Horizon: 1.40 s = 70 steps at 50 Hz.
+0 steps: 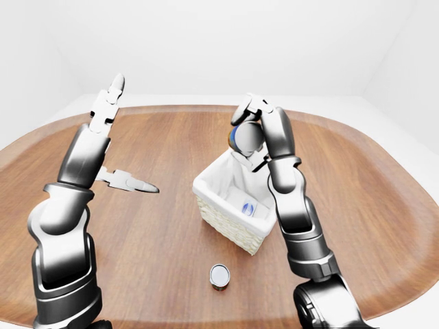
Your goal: Pick up the alphabet soup and the cream cheese box, and put them in the basket.
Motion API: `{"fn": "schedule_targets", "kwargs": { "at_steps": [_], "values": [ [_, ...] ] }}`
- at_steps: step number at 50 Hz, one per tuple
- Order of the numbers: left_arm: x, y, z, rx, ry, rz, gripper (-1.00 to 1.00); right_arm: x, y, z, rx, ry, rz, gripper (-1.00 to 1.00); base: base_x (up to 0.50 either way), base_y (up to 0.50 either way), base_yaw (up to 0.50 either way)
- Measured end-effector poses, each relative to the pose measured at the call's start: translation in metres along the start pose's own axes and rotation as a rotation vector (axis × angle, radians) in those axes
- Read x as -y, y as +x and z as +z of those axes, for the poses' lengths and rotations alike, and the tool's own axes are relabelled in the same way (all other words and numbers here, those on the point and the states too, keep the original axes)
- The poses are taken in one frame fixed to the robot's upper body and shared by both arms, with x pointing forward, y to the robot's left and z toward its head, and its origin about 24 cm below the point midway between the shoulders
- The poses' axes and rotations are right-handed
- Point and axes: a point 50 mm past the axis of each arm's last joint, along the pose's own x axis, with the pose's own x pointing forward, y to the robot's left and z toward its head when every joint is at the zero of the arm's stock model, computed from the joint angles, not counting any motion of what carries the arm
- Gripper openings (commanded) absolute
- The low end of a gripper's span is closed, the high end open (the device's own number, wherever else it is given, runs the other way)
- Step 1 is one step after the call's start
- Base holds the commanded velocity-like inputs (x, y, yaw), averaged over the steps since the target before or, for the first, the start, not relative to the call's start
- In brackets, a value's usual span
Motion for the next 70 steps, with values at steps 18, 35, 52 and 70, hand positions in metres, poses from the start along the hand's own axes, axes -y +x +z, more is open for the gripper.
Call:
{"fn": "schedule_targets", "kwargs": {
  "at_steps": [18, 35, 52, 70],
  "values": [
    [0.000, 0.000, 0.001, 0.003, 0.000, 0.002, 1.00, -0.016, 0.021, -0.020, -0.084, -0.043, 0.108, -1.00, 0.00, 0.00, 0.00],
    [0.000, 0.000, -0.001, -0.003, -0.003, 0.000, 1.00, -0.022, 0.017, -0.054, -0.208, -0.081, 0.168, -1.00, 0.00, 0.00, 0.00],
    [0.000, 0.000, -0.002, -0.008, -0.009, 0.003, 1.00, -0.032, 0.005, -0.080, -0.315, -0.086, 0.221, -1.00, 0.00, 0.00, 0.00],
    [0.000, 0.000, -0.002, -0.006, -0.008, 0.004, 1.00, -0.042, -0.009, -0.103, -0.420, -0.074, 0.261, -1.00, 0.00, 0.00, 0.00]
  ]
}}
